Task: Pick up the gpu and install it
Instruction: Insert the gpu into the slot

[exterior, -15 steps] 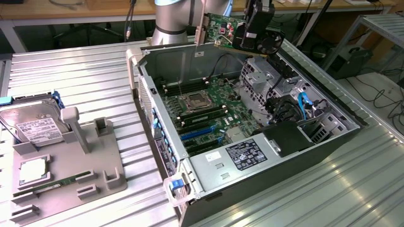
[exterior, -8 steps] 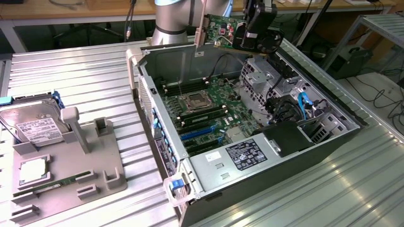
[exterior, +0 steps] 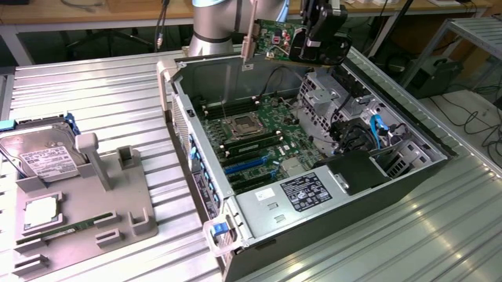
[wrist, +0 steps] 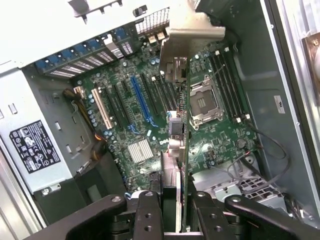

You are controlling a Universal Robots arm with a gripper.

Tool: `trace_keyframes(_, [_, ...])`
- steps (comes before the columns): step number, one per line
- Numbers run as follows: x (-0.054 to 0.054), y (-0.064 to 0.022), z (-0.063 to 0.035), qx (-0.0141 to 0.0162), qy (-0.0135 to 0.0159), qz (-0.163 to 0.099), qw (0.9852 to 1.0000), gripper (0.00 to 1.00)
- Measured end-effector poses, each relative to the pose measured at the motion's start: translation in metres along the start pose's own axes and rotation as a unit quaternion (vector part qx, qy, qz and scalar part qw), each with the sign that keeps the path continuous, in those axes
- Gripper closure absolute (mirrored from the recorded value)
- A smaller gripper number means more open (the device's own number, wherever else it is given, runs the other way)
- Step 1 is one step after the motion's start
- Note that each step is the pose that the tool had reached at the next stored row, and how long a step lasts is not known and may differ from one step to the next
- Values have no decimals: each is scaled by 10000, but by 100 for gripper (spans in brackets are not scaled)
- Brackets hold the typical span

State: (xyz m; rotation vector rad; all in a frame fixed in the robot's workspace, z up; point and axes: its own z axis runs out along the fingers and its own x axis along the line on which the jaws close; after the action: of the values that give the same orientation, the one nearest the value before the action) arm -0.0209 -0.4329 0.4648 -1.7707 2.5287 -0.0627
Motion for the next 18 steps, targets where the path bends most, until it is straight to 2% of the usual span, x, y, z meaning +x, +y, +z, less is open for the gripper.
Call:
trace_keyframes(5, [0, 0, 1, -5, -16, -249, 9997, 72])
trace_keyframes(11, [0, 0, 2, -11, -34, -529, 9986, 72])
trace_keyframes(18, [0, 0, 4, -19, -59, -927, 9957, 72])
